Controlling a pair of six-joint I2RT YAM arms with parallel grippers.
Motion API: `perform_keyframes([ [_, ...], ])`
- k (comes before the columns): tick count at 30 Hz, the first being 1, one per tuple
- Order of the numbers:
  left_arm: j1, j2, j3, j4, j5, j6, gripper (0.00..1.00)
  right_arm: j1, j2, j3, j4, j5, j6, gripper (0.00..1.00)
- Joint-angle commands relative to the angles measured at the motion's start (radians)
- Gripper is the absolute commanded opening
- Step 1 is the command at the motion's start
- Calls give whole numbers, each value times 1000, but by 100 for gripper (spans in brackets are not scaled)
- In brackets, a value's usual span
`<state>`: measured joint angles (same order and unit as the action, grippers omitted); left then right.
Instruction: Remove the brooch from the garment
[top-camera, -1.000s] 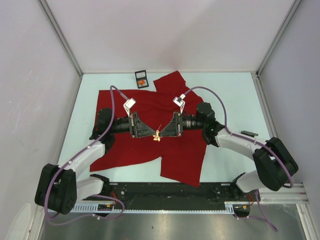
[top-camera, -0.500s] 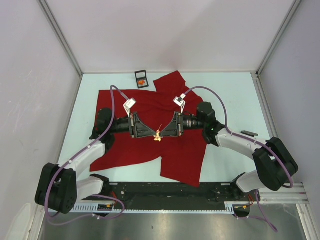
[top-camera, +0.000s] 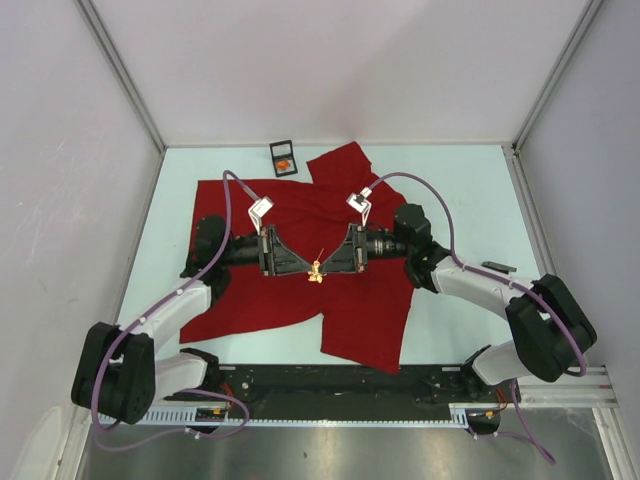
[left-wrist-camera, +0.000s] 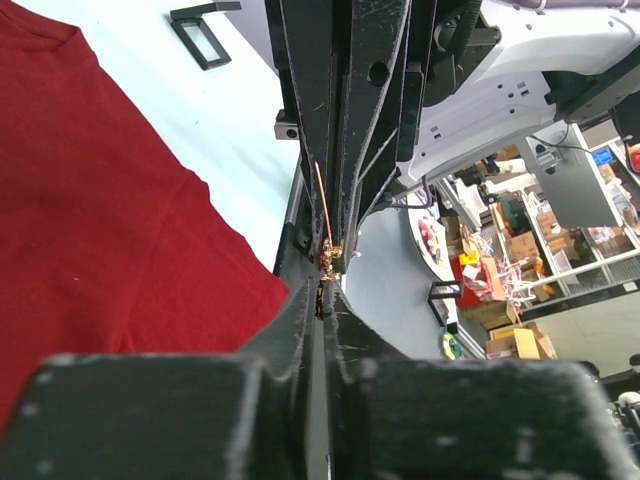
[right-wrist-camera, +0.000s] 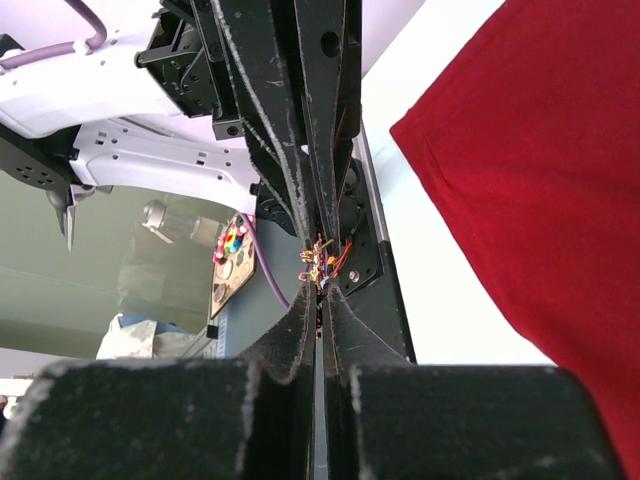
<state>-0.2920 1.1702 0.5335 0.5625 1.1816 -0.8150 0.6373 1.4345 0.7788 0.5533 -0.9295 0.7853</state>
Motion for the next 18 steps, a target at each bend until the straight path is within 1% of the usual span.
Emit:
perform_keyframes([
  [1,4,-7,3,53,13,2,1,-1,0,37,45,-8,3,0],
  [3,4,-24,2,51,-9,7,0,1,-3,37,36,-2,-14,0],
  [4,4,-32,0,36,-20,11,0,1,-9,37,5,10,-18,11],
  [6,4,-52,6,1,-52,42,1,-8,-29,37,-27,64,-31,27],
  [7,5,-56,8,-27,-59,51,0,-11,-40,36,-38,89,-29,43],
  [10,4,-55,11,-49,-66,62,0,-1,-63,36,-27,173,-17,62],
  [13,4,-47,10,-41,-66,57,0,5,-48,37,34,190,17,66],
  [18,4,-40,10,-39,-63,50,0,12,-11,56,83,202,51,66],
])
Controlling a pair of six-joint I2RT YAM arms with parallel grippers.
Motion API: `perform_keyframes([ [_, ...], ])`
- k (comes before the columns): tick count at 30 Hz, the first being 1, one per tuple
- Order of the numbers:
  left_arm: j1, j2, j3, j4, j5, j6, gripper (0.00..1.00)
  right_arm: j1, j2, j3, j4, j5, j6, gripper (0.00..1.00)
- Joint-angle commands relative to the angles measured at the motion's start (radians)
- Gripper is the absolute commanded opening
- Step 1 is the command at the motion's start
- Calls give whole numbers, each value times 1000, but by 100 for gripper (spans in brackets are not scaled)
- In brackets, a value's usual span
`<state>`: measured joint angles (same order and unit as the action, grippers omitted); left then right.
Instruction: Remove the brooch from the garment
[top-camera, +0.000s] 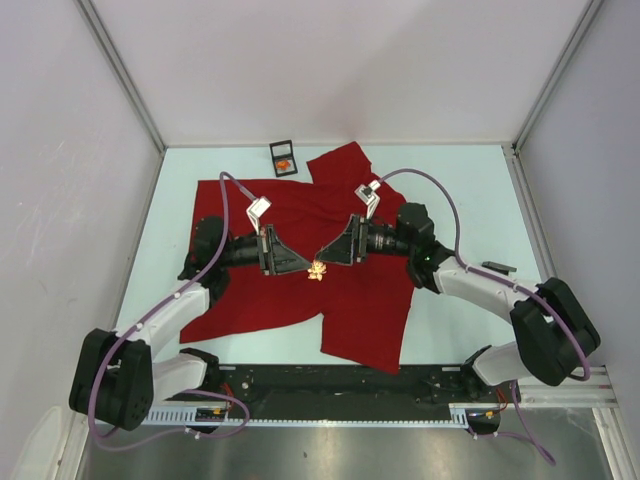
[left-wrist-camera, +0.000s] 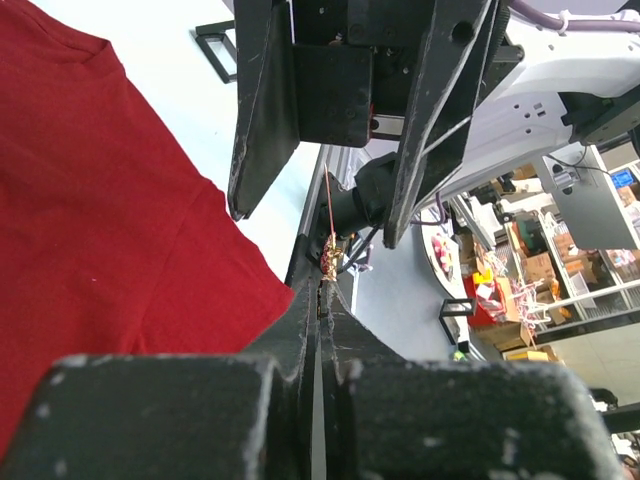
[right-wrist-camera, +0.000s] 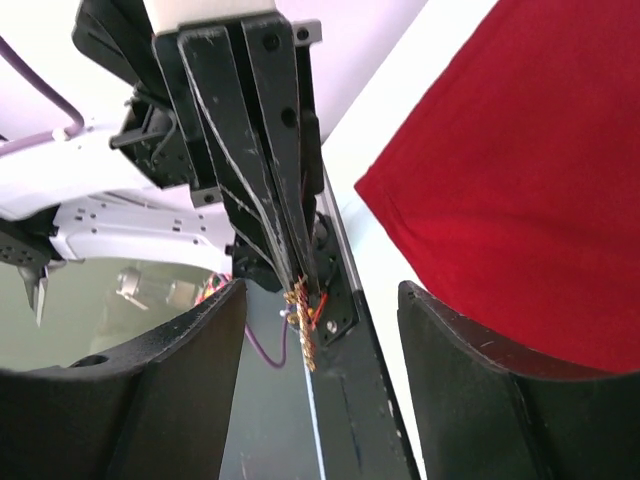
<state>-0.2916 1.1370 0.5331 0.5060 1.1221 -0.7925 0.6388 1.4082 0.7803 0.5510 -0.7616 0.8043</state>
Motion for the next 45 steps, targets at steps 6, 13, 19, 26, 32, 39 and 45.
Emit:
perform_keyframes([
  [6,3,17,25,-59,-27,52,0,39,15,122,41,48,1,65],
  [13,11,49,42,-121,-97,18,0,90,-31,181,-121,51,-76,63],
  [19,23,26,53,-21,-145,-83,0,171,-67,181,-135,19,-36,61],
  [26,25,21,70,8,-124,-11,0,-5,-190,171,-365,239,-62,65],
  [32,25,15,44,67,-111,-43,0,-8,-71,172,-274,167,-30,74],
  [39,25,15,41,74,-100,-62,0,19,-15,172,-131,173,18,73],
  [45,25,32,44,52,-100,-62,0,28,9,174,-59,140,64,68],
])
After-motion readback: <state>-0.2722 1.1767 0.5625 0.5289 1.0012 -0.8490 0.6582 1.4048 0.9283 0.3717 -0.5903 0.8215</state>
